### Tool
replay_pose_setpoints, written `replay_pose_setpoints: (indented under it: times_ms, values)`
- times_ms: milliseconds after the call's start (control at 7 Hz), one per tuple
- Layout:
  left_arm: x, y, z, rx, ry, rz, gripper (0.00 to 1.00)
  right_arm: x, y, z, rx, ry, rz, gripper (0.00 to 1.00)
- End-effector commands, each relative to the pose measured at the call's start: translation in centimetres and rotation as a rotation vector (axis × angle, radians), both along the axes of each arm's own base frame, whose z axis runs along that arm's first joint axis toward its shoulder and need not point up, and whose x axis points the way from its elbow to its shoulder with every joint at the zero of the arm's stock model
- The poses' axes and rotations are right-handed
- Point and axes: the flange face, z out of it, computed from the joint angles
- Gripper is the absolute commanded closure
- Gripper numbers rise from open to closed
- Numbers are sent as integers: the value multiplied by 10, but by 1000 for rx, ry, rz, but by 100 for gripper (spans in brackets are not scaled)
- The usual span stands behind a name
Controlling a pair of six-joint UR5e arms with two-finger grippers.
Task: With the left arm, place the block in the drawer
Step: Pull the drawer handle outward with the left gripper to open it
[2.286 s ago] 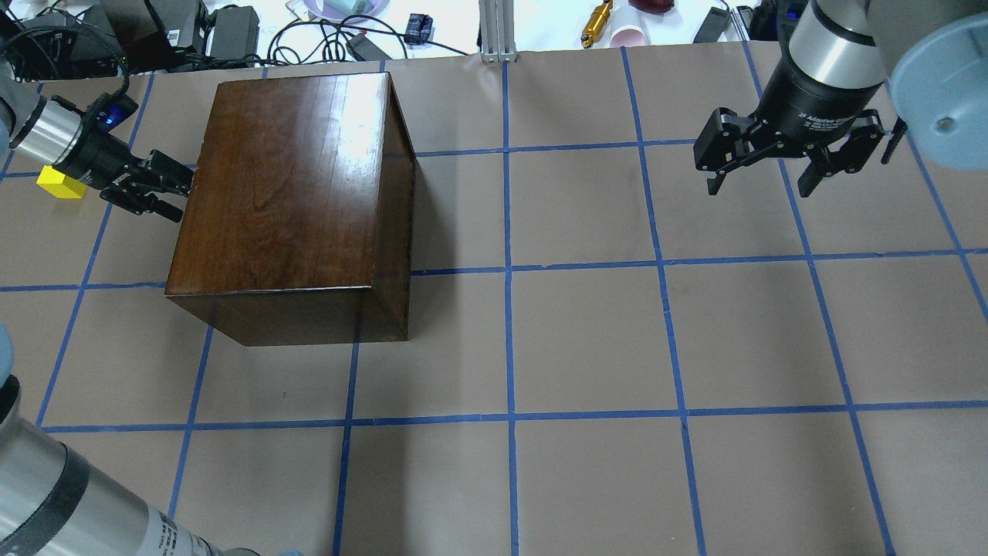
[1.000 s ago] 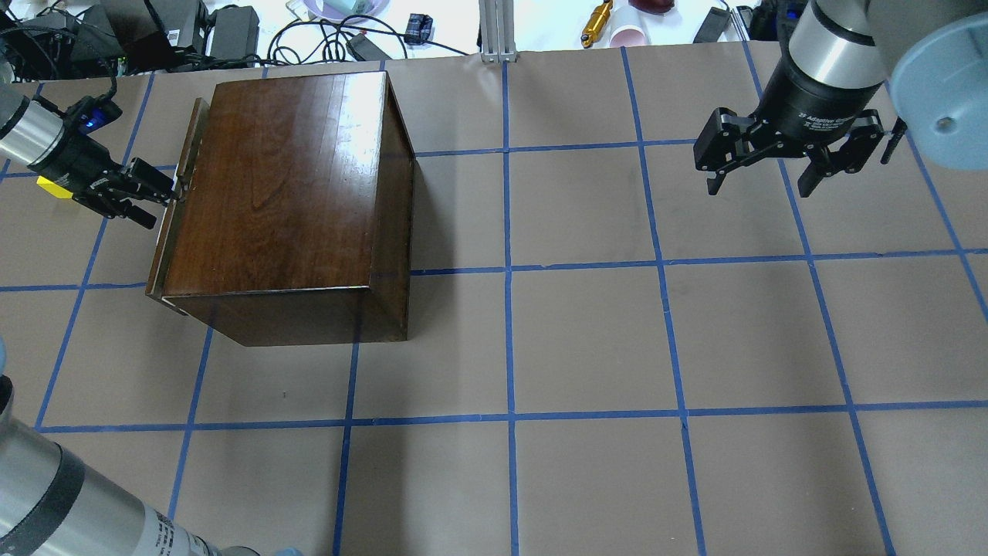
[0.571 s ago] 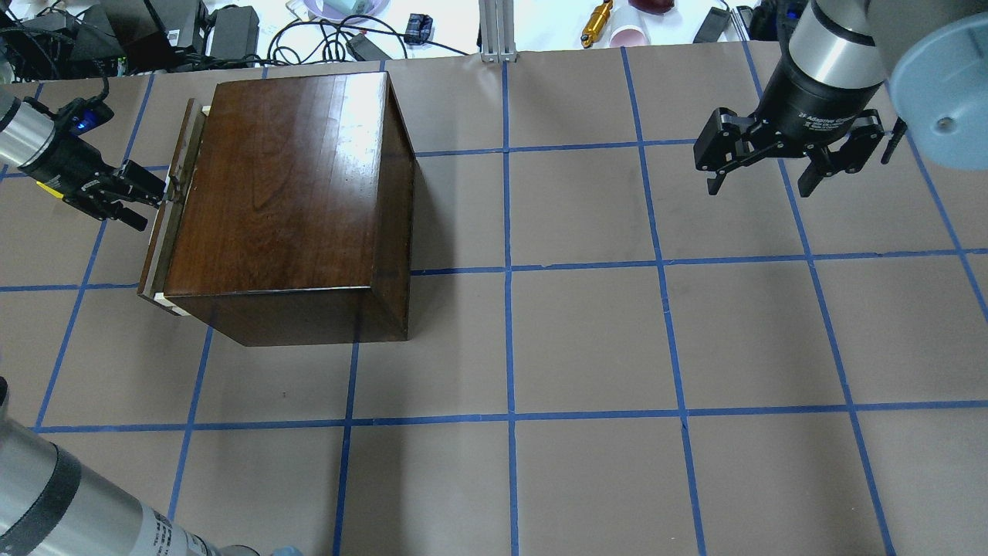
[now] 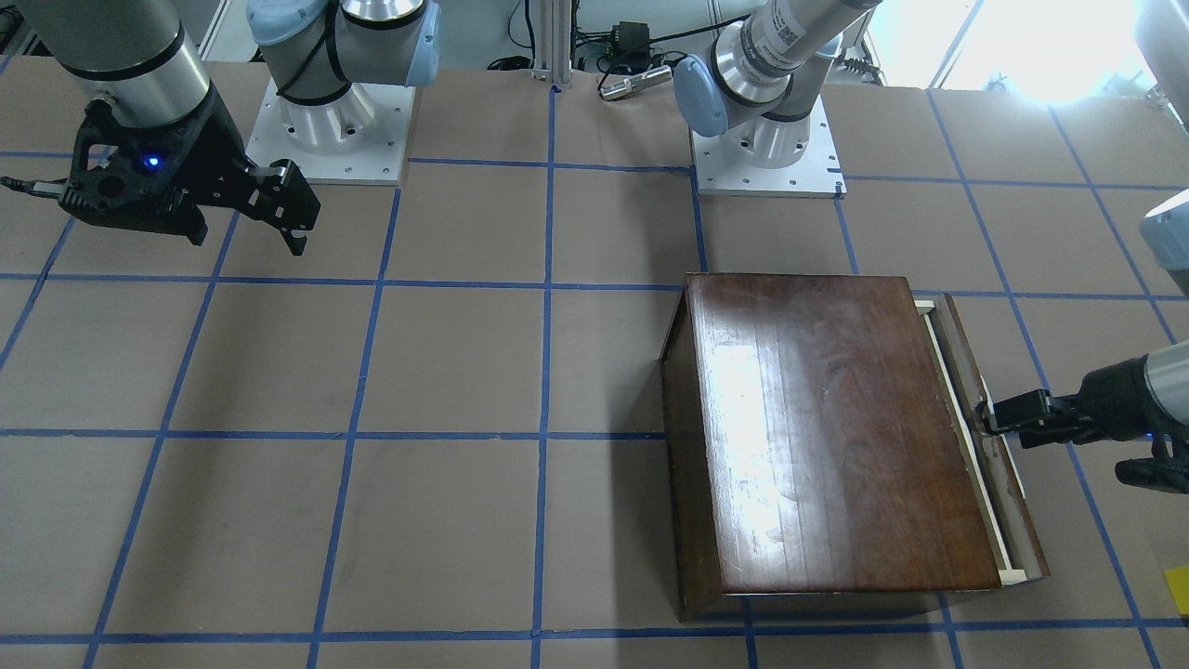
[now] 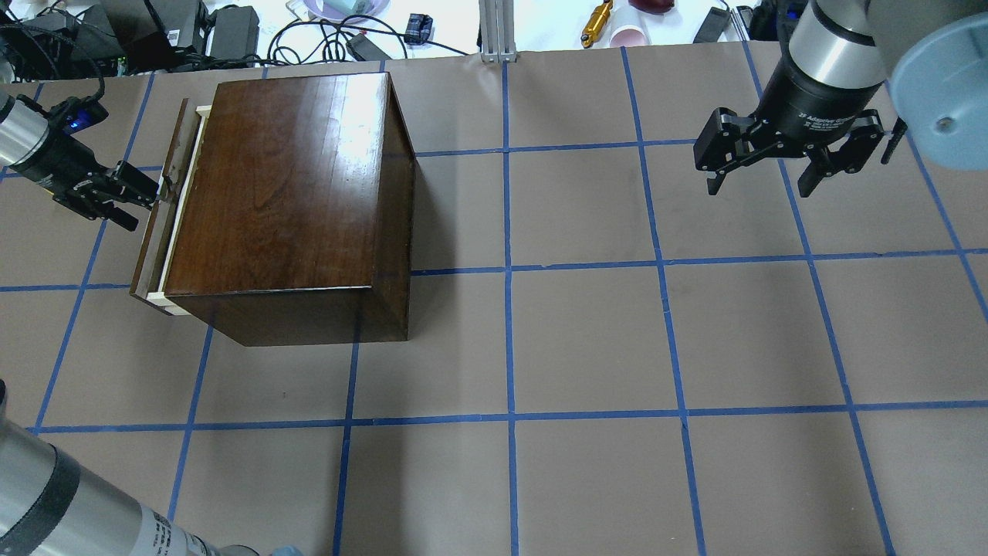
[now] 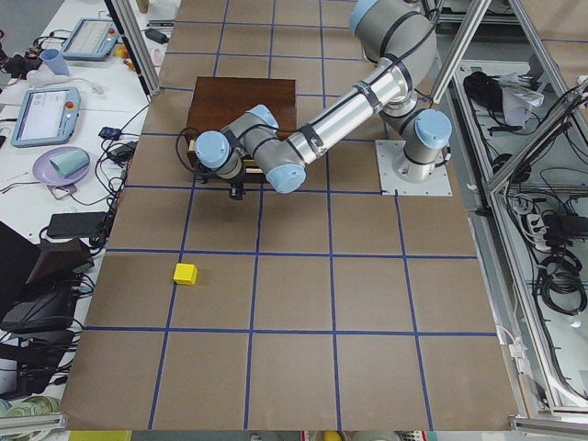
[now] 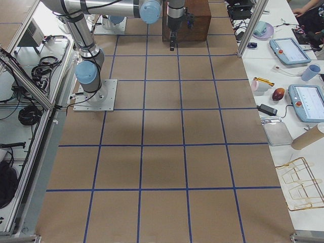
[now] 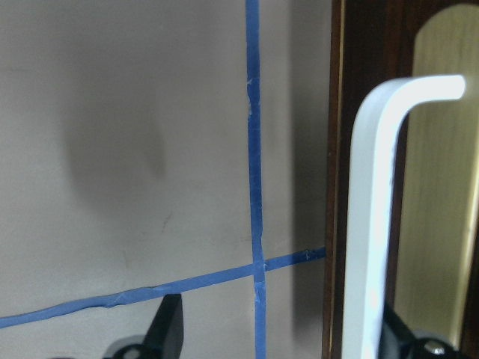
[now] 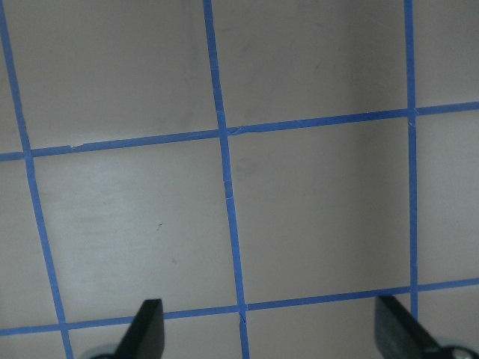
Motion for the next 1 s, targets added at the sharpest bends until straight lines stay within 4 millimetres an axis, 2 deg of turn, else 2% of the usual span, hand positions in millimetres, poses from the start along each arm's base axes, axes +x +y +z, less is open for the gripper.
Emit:
replay_pose_setpoints:
  times_ms: [0,857]
  values:
    - [12,4,1,3,-18,10,17,0,0,0,0,0,0,0]
    - [21,5,7,9,-66,5,17,0,0,0,0,0,0,0]
